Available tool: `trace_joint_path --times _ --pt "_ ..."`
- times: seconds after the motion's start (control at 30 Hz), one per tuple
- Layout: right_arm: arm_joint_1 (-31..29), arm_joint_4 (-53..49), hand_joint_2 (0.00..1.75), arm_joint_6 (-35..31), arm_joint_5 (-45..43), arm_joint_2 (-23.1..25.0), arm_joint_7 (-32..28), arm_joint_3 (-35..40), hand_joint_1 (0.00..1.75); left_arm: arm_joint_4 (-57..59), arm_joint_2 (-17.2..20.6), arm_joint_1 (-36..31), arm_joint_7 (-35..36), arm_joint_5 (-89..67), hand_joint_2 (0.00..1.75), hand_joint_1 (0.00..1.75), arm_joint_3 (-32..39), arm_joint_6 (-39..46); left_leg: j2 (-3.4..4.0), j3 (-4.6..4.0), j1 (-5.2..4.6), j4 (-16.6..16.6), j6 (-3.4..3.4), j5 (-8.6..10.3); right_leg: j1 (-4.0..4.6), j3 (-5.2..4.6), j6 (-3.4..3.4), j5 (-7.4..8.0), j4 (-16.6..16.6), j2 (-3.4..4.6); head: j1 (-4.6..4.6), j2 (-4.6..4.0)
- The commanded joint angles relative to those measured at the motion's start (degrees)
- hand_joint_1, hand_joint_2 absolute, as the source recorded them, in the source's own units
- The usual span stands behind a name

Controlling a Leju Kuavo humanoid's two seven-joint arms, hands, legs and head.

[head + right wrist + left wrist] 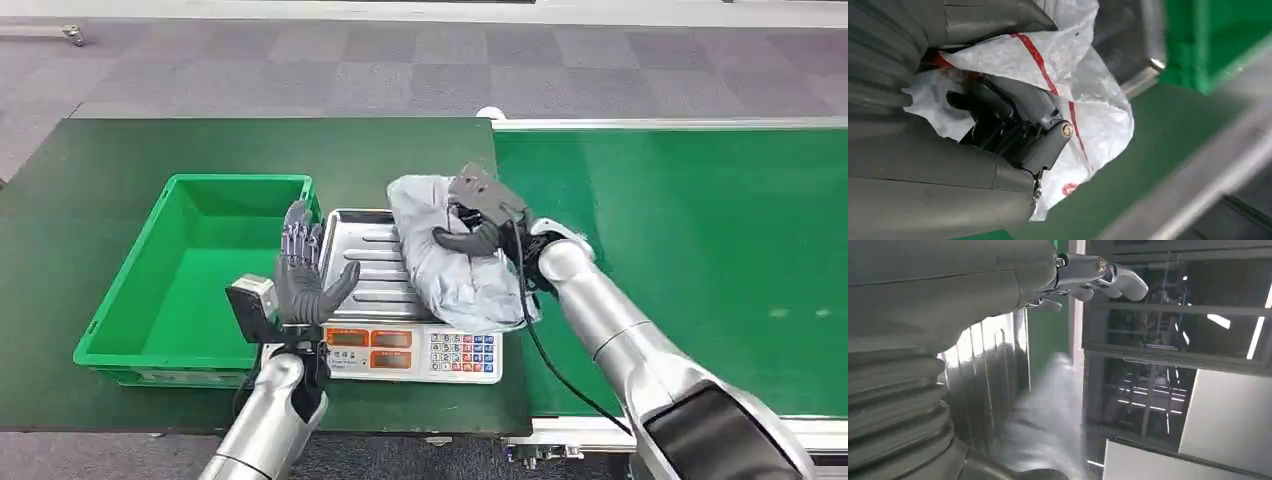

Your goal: Moved the parcel from conveyor to table for the left to box.

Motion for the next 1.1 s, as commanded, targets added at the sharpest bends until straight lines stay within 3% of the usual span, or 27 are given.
trace_joint_path --times 0.03,0.13,0.17,0.23,0.27,0.3,0.33,0.73,1.0,1.1 --pt "-5.13 16.8 1.75 -2.21 2.07 4.35 2.64 9.95 1.75 7.31 1.69 -5.57 0.22 0.59 1.75 0.0 -3.11 -1.59 0.06 0.09 0.0 -0.02 -0.01 -0.02 0.01 0.06 -0.04 -0.01 -0.01 0.06 -0.02 0.0" --pt "-4.61 16.49 1.75 -2.93 1.38 4.29 0.2 9.49 1.75 7.17 1.66 -5.57 0.22 0.8 1.75 0.0 -3.11 -1.79 0.05 0.14 0.03 -0.07 -0.01 0.0 0.04 0.11 -0.07 0.01 -0.08 0.04 -0.02 0.0" --pt "-3.81 14.85 1.75 -2.98 0.49 3.92 -4.46 9.02 1.75 6.98 1.59 -5.64 0.22 1.08 1.75 0.0 -3.11 -1.86 0.05 0.1 0.02 -0.05 -0.01 0.0 0.02 0.07 -0.05 0.01 -0.05 0.04 -0.02 0.0" --pt "-3.26 13.76 1.75 -2.53 -0.72 3.58 -8.05 8.29 1.75 7.14 1.57 -5.84 0.22 1.26 1.75 0.0 -3.43 -2.31 0.03 0.08 0.03 -0.05 -0.01 0.0 0.04 0.07 -0.05 0.01 -0.06 0.02 -0.02 0.0" --pt "-3.27 11.9 1.75 -6.26 0.15 3.37 -11.93 8.82 1.75 8.05 1.74 -6.1 0.22 2.05 1.75 0.0 -3.92 -3.75 -0.02 0.08 0.03 -0.04 -0.01 0.0 0.04 0.07 -0.05 -0.01 -0.06 -0.03 -0.02 0.0" --pt "-3.17 10.9 1.75 -7.97 0.19 3.33 -13.11 8.58 0.23 8.05 1.88 -6.09 0.22 2.1 1.75 0.0 -4.06 -3.82 0.0 0.07 0.02 -0.03 -0.01 -0.01 0.02 0.04 -0.04 -0.01 -0.04 -0.01 -0.02 0.0" --pt "-3.27 9.28 1.75 -12.25 1.41 3.17 -14.16 8.85 0.0 7.75 2.12 -5.87 0.22 2.18 1.75 0.0 -4.09 -3.69 0.04 0.11 0.04 -0.06 -0.01 -0.01 0.05 0.07 -0.06 -0.01 -0.07 0.03 -0.02 0.0" --pt "0.79 -5.3 1.75 -22.47 -1.82 -1.8 -19.52 3.18 0.0 8.38 2.4 -5.62 0.22 2.41 1.75 0.0 -4.87 -5.09 -0.09 0.06 0.04 -0.03 0.01 0.0 0.05 0.05 -0.03 -0.03 -0.08 -0.1 0.0 0.0" --pt "1.34 -7.53 1.75 -21.49 -1.8 -3.07 -17.29 3.31 0.0 8.48 2.59 -5.51 0.22 2.27 1.75 0.0 -4.97 -5.28 -0.03 0.02 0.01 0.0 0.0 -0.01 0.02 -0.02 -0.03 -0.02 -0.04 -0.03 -0.02 0.0" --pt "0.48 -5.01 1.75 -17.31 -1.65 -3.36 -12.11 4.44 0.0 8.89 2.67 -5.65 0.22 2.21 1.75 0.0 -4.75 -5.3 -0.07 0.07 0.02 -0.04 0.0 0.0 0.03 0.03 -0.04 -0.02 -0.07 -0.06 -0.02 0.0"
